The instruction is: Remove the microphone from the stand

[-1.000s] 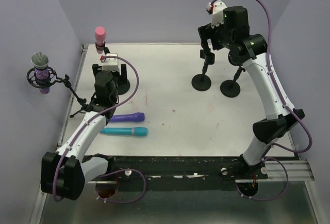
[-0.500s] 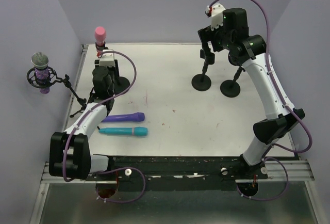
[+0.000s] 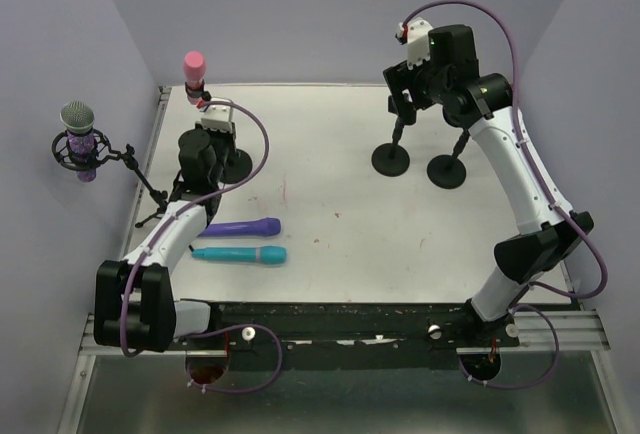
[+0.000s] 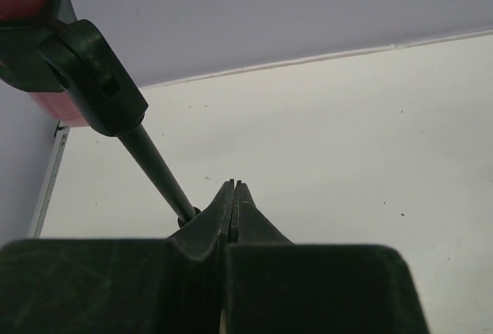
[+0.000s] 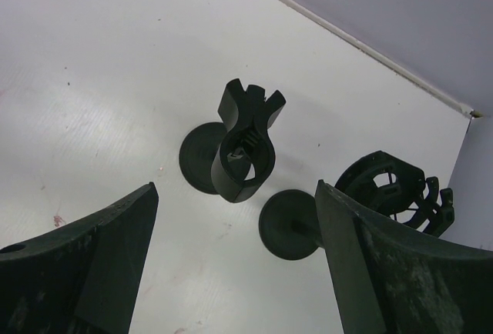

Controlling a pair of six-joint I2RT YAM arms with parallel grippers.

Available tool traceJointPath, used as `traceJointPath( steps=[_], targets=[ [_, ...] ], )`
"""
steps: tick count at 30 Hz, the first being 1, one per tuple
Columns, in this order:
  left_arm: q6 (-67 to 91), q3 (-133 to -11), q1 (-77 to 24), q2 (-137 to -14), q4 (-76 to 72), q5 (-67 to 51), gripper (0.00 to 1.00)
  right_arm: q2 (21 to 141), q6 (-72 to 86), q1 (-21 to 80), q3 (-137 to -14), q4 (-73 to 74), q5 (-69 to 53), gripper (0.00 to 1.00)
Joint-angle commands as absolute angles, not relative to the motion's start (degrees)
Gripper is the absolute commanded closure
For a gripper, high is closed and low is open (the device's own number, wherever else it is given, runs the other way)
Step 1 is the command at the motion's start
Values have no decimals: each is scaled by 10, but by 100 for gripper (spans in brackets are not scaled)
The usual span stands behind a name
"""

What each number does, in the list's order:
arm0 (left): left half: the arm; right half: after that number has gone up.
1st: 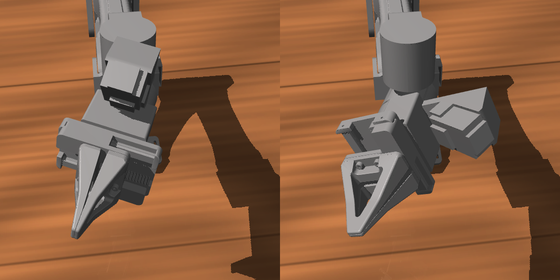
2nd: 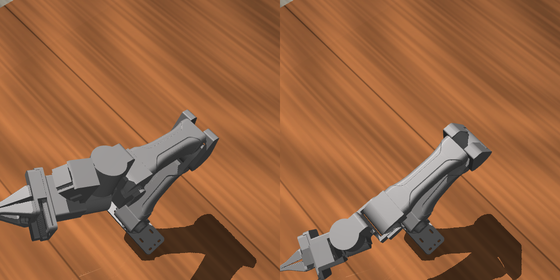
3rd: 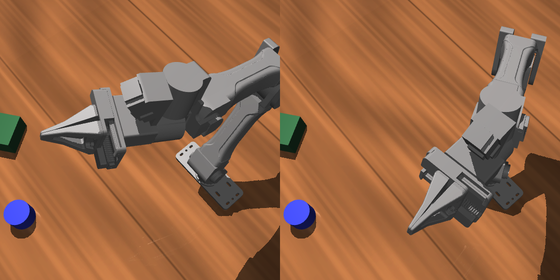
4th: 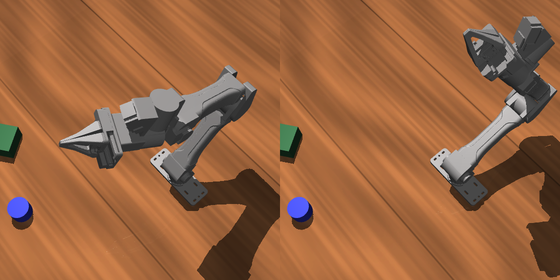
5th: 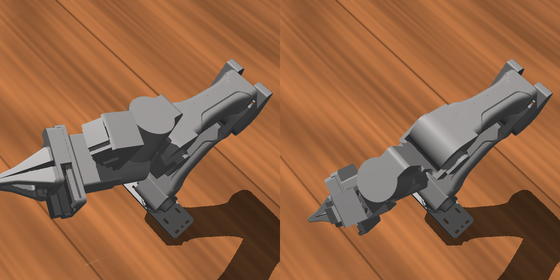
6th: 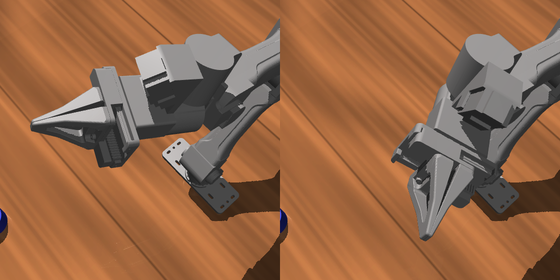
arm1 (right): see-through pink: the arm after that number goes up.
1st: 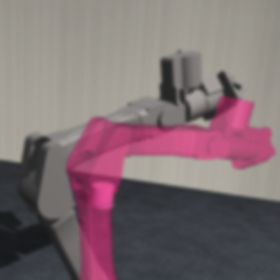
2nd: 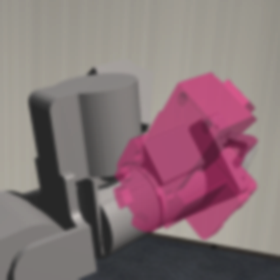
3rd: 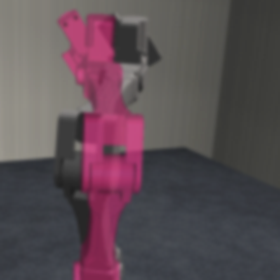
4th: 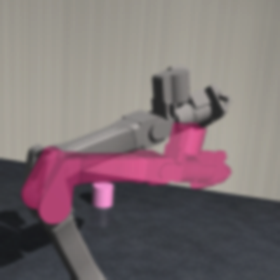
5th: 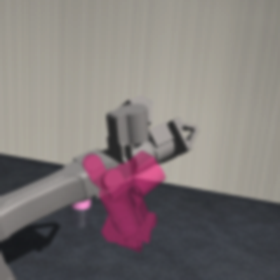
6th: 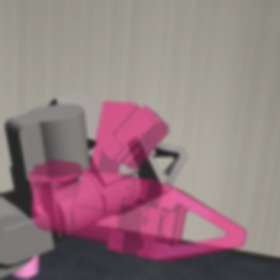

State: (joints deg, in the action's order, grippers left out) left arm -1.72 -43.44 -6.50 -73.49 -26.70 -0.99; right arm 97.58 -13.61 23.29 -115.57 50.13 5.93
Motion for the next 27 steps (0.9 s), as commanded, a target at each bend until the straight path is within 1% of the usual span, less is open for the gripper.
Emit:
traceJointPath(
  steps=[1, 2, 3, 4, 8, 16, 22, 24, 25, 27],
  targets=[
    [-24, -430, -76, -698, -234, 39, 76, 947, -147, 236, -1145, 497, 68, 10],
    [-22, -428, -79, -693, -232, 82, 45, 947, -149, 236, -1143, 497, 68, 10],
    [-28, -425, -80, -692, -237, 101, 11, 946, -149, 235, -1142, 498, 67, 10],
    [-39, -420, -80, -693, -253, 112, 2, 946, -149, 236, -1141, 499, 65, 10],
    [-89, -420, -80, -719, -310, 105, 1, 955, -160, 236, -1144, 511, 62, 10],
    [-104, -446, -78, -809, -435, 147, 2, 962, -209, 236, -1127, 537, 98, 12],
    [-124, -451, -76, -859, -532, 165, 22, 962, -217, 235, -1100, 540, 109, 13],
    [-124, -449, -75, -864, -549, 165, 31, 960, -221, 236, -1092, 539, 110, 13],
    [-121, -449, -76, -865, -550, 168, 38, 959, -221, 235, -1090, 540, 111, 13],
    [-114, -444, -75, -860, -547, 166, 49, 958, -221, 236, -1085, 537, 110, 13]
  ],
)
